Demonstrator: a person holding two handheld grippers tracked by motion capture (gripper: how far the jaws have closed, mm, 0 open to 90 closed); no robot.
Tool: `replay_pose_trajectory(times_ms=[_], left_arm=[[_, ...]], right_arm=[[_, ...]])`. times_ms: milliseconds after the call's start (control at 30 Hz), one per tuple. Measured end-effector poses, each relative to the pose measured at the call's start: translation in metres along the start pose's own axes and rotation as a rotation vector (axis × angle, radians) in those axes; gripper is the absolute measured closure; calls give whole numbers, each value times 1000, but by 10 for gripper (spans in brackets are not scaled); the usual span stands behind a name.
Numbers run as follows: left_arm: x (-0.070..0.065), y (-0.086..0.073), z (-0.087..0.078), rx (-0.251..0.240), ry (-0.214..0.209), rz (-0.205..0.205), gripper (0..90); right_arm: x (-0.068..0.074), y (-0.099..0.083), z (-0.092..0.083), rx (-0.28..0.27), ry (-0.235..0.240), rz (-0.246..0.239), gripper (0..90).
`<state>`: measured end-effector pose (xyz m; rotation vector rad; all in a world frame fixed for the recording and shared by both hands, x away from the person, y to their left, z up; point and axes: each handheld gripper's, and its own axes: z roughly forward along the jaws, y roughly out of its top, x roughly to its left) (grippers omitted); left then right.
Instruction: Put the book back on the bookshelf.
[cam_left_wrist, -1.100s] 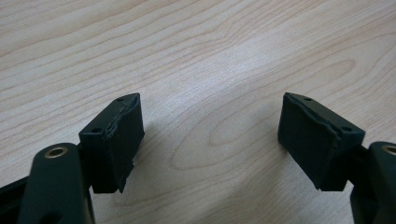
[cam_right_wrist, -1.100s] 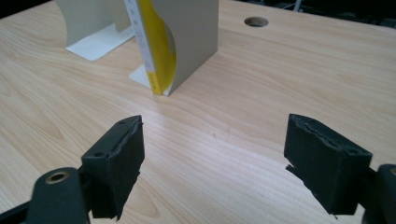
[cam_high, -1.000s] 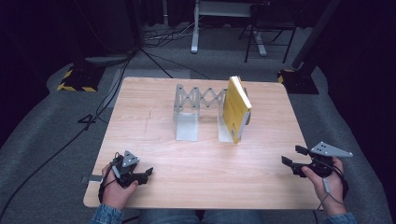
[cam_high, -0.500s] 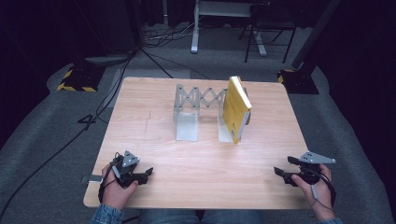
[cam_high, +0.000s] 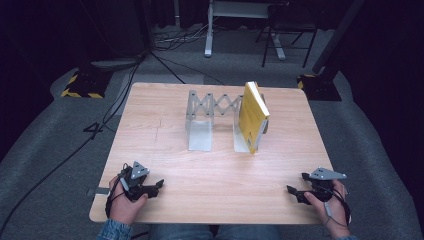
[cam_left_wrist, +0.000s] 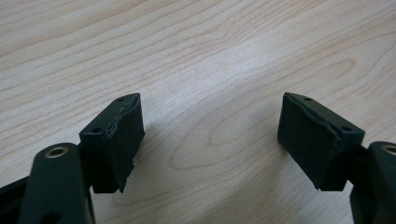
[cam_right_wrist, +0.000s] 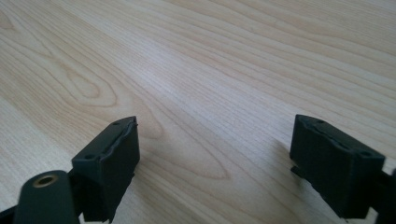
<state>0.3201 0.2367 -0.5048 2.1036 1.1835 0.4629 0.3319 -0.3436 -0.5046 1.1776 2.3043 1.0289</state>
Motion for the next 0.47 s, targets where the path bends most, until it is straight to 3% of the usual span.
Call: replay_pose_trajectory(times_ms=[200,467], left_arm=[[0,0,0,0,0,0,231],[-1,1,1,-2,2,-1,226]], right_arm=[[3,2,2,8,-29,-1,132],[3,3,5,12,-30,-3,111]])
